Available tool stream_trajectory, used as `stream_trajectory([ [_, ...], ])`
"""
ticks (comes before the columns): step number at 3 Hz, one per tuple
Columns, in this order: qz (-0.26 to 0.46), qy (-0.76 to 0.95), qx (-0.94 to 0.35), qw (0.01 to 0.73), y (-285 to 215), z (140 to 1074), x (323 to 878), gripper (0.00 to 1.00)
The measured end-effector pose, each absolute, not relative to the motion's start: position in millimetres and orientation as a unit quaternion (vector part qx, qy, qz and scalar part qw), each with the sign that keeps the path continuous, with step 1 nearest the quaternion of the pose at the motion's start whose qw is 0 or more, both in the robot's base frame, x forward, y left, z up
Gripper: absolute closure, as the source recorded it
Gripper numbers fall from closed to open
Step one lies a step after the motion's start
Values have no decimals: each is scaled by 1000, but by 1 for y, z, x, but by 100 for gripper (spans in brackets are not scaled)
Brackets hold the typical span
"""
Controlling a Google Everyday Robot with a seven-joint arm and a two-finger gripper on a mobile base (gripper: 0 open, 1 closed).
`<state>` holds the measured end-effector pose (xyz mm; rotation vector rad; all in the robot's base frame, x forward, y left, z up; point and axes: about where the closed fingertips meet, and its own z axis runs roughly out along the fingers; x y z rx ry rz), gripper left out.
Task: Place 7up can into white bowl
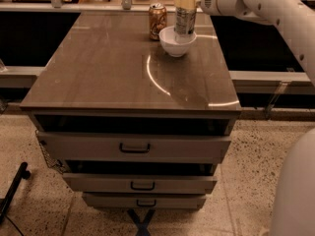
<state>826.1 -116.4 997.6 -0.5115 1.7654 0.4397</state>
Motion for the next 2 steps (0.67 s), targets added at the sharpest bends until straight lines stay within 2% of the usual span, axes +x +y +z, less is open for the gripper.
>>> stream_trajectory([
  [1,191,764,-199,584,-122,986,827,84],
  [2,199,755,-178,598,-129,978,827,59],
])
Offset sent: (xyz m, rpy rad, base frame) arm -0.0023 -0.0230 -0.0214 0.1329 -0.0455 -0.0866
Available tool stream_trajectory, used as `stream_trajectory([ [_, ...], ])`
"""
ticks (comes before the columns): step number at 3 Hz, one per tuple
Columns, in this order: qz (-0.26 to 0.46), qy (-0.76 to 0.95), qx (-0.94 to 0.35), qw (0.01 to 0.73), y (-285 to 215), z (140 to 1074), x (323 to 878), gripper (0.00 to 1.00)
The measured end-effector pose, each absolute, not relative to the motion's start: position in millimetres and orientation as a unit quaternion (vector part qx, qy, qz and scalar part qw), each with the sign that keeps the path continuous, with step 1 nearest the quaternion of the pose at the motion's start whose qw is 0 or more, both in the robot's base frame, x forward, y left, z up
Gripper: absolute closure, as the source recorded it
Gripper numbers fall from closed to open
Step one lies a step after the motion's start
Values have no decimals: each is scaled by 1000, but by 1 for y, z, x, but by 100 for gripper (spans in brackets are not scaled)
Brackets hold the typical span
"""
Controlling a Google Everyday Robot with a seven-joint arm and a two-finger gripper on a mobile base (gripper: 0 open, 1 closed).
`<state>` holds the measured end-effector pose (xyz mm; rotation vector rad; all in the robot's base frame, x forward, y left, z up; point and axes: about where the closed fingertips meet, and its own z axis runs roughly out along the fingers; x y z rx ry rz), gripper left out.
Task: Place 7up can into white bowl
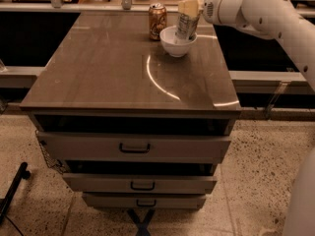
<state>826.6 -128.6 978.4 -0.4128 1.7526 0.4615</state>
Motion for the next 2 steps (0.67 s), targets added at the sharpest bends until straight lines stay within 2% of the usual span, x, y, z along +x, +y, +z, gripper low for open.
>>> stream_trajectory([
  [1,212,745,-179,606,-126,977,827,28],
  [2,219,741,-185,607,-123,979,827,6],
])
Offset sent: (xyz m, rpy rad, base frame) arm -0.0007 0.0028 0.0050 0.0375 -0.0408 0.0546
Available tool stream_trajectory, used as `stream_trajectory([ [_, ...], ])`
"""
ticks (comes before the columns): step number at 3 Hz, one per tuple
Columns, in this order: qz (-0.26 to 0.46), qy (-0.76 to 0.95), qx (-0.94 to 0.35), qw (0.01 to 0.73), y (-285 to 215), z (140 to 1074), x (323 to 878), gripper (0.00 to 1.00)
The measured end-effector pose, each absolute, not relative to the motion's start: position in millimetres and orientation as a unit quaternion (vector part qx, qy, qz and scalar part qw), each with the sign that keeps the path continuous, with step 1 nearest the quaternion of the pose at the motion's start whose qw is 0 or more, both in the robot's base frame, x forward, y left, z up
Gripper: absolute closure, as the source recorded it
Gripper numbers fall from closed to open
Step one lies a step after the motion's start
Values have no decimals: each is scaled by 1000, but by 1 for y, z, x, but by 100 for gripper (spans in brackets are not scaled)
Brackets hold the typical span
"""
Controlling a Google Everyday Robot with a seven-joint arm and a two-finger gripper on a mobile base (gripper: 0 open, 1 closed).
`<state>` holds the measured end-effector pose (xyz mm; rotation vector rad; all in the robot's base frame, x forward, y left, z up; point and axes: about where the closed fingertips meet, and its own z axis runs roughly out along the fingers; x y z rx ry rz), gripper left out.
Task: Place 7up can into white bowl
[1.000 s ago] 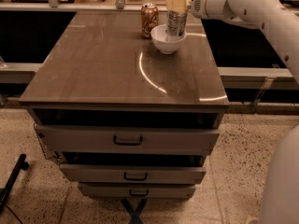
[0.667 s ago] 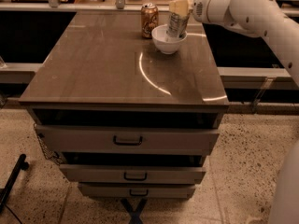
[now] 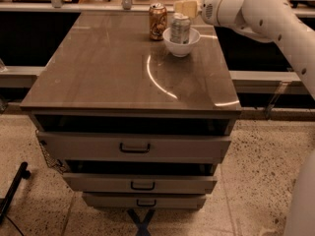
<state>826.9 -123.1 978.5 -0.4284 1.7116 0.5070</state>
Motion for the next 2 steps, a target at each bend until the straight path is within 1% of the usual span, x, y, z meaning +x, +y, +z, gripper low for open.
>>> stream_trajectory([
  [1,211,723,-205,625,-115,998,827,0],
  [2,204,699,-206,653,-118,1026,827,0],
])
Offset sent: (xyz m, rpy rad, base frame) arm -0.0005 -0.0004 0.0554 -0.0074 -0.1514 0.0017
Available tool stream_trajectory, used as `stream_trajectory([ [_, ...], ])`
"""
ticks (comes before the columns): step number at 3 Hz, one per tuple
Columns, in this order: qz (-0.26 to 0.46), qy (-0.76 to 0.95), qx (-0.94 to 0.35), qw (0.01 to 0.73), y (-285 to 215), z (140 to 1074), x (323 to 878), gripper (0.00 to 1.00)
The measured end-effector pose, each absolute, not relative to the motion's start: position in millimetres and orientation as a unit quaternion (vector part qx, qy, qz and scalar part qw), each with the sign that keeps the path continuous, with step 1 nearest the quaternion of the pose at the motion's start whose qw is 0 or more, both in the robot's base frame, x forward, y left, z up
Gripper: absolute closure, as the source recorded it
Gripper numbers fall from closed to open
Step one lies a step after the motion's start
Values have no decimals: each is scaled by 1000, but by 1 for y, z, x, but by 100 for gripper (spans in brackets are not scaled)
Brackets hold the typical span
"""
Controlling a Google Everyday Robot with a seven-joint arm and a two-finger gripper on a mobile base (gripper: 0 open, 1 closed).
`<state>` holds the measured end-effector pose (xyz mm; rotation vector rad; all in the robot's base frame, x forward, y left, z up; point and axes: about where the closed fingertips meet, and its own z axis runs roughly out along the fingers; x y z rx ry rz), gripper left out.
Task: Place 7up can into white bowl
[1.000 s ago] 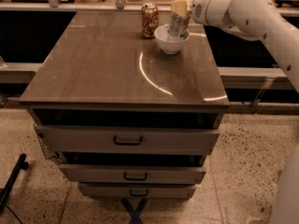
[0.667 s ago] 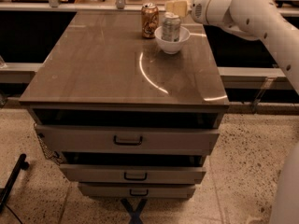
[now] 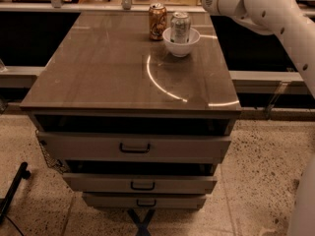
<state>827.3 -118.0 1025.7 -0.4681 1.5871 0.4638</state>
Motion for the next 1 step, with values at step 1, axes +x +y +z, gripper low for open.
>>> stream_trajectory([
  [1,204,699,-206,653,-118,1026,827,0],
])
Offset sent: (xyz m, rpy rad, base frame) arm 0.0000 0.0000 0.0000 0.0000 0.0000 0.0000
